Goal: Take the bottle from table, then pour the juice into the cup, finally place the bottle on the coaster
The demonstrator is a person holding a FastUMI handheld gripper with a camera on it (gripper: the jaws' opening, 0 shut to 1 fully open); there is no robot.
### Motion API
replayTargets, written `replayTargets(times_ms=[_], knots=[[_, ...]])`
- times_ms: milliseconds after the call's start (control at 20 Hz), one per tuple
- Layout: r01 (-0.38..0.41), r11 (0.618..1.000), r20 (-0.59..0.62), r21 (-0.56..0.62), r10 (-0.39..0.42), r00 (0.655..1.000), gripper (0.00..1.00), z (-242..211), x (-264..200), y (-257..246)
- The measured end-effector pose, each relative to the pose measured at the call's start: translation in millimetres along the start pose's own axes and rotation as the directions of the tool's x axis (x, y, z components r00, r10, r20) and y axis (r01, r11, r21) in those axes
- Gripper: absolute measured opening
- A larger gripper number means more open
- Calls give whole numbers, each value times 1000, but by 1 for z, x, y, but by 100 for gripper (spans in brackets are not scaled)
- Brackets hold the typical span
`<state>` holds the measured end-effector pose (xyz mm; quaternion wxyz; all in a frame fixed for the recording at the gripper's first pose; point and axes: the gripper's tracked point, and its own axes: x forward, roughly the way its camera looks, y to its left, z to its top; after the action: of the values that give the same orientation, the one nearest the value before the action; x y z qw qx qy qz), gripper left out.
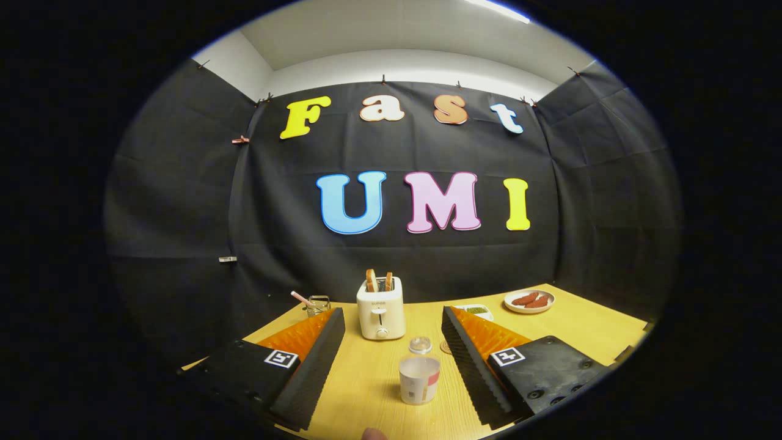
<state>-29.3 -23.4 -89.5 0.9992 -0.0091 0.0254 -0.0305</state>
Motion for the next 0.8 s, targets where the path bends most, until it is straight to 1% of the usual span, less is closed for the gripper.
replayTargets(times_ms=[150, 400, 600, 800], knots=[[50, 999, -32, 16, -50, 998, 98, -37, 6, -18], [79, 997, -98, -25, -81, 992, 99, -102, 28, -32], [63, 997, -118, -33, -67, 991, 99, -141, 44, -28], [62, 998, -103, -25, -65, 993, 99, -159, 62, -32]])
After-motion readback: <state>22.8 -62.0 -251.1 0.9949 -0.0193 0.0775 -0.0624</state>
